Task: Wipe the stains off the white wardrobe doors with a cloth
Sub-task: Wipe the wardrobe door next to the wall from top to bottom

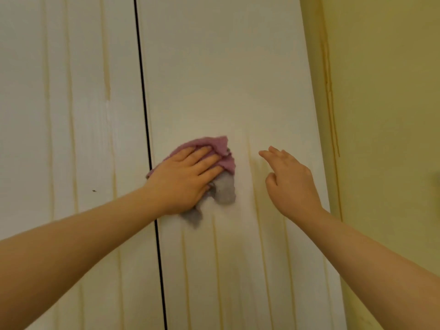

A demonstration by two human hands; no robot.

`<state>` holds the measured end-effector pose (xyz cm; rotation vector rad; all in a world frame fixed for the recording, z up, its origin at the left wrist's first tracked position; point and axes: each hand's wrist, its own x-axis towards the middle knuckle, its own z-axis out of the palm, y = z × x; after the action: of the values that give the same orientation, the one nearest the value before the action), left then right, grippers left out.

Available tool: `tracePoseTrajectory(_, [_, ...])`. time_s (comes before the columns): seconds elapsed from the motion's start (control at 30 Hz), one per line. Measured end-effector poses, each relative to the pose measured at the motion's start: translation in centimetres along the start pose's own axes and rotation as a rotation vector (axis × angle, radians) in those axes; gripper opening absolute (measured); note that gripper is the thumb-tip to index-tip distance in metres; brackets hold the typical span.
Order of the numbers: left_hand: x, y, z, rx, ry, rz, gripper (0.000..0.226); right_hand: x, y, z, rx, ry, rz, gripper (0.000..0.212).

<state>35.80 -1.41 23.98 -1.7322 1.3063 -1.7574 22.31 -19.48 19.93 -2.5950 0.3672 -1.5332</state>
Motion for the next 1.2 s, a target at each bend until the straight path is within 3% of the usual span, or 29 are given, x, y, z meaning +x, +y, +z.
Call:
tracePoseTrajectory(0.07, [1.1, -0.7, -0.1, 0.034, 0.025, -0.198, 0.051, -0.2, 0.2, -0.1, 0.001, -0.005, 0.022, 0.053])
tracePoseTrajectory(0.1, [1.1, 0.1, 0.1, 0.022, -0.006, -0.204, 0.053, -0.2, 0.2, -0.1, 0.005, -0.009, 0.027, 0.053])
tracePoseTrajectory(0.2, [-0.8, 3.8, 0.9, -0.04, -0.111, 0.114, 0.053, -0.6, 0.1, 0.0, 0.014, -0.02, 0.008, 0.053])
tracePoseTrajectory(0.27, [-0.3, 2.3, 0.3, -0.013, -0.105, 0.158, 0.051, -1.0, 0.1, 0.2, 0.017, -0.023, -0.005, 0.053])
tracePoseTrajectory(0.4, [1.5, -0.9, -0.2, 0.053, -0.029, -0.182, 0.056, -1.3, 0.6, 0.3, 0.019, -0.016, 0.005, 0.054])
tracePoseTrajectory(0.53, [-0.5, 1.2, 0.6, -0.029, -0.091, 0.159, 0.053, -1.4, 1.5, 0.2, 0.047, -0.007, 0.041, 0.057])
tracePoseTrajectory(0.57, [0.0, 0.4, 0.3, 0.01, -0.071, 0.169, 0.052, -1.5, 1.8, 0.2, 0.051, -0.009, 0.06, 0.057])
tracePoseTrajectory(0.7, [4.5, -1.4, -1.3, 0.073, -0.048, -0.187, 0.061, -1.8, 1.9, 0.3, 0.125, -0.002, 0.152, 0.058])
tracePoseTrajectory(0.73, [5.1, -0.3, -1.2, 0.066, -0.087, -0.179, 0.062, -1.7, 1.8, 0.4, 0.137, 0.006, 0.155, 0.058])
tracePoseTrajectory(0.87, [4.9, 2.3, 0.2, 0.036, -0.227, 0.277, 0.059, -1.7, 1.6, 0.9, 0.146, 0.027, 0.136, 0.06])
tracePoseTrajectory(0.9, [5.3, 1.5, 0.1, 0.039, -0.204, 0.256, 0.057, -1.8, 1.7, 0.8, 0.144, 0.027, 0.127, 0.059])
tracePoseTrajectory(0.97, [6.6, 0.2, -0.2, 0.035, -0.038, 0.0, 0.06, -2.1, 1.9, 0.6, 0.144, 0.027, 0.123, 0.059])
tracePoseTrajectory(1.03, [7.6, -0.2, -0.3, 0.054, -0.14, -0.282, 0.06, -2.1, 2.3, 0.2, 0.141, 0.033, 0.14, 0.057])
tracePoseTrajectory(1.07, [7.8, 0.6, 0.0, 0.043, -0.204, -0.323, 0.059, -1.9, 2.5, 0.1, 0.133, 0.043, 0.149, 0.057])
tracePoseTrajectory(1.1, [8.0, 1.7, -0.1, 0.057, -0.237, -0.262, 0.059, -1.7, 2.7, 0.0, 0.122, 0.052, 0.153, 0.057])
tracePoseTrajectory(1.2, [7.2, 3.0, 0.8, -0.002, -0.267, 0.234, 0.058, -1.2, 2.9, -0.1, 0.095, 0.061, 0.152, 0.057])
